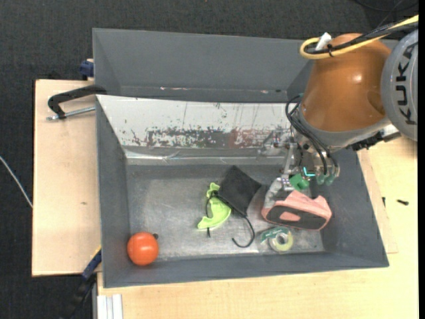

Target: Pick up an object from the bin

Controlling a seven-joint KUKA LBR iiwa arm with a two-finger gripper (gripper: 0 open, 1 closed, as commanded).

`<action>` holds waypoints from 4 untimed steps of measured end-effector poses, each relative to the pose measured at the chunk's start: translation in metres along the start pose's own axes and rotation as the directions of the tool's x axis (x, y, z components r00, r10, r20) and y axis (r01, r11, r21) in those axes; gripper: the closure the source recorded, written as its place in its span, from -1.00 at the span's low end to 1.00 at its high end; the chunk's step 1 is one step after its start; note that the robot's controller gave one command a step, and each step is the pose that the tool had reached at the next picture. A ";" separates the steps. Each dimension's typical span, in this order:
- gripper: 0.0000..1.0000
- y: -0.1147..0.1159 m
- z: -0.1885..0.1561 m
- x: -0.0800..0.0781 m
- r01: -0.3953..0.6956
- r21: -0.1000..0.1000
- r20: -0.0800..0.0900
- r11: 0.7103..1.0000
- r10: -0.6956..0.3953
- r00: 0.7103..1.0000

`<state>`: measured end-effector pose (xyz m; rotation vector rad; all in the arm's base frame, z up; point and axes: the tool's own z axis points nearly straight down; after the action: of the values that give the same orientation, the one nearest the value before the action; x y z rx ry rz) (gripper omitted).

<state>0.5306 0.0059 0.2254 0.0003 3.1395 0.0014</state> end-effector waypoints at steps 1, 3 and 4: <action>1.00 -0.045 0.105 0.024 0.191 -0.014 0.015 0.981 -0.191 0.981; 1.00 -0.057 0.063 0.029 0.160 -0.011 0.000 0.987 -0.161 0.987; 1.00 -0.068 0.008 0.028 0.250 0.001 0.001 0.968 -0.250 0.968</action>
Offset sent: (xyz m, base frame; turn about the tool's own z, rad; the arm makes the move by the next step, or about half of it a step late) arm 0.0000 0.0000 0.0000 0.0000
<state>0.5031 -0.0623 0.2175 -0.3954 3.1128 0.0001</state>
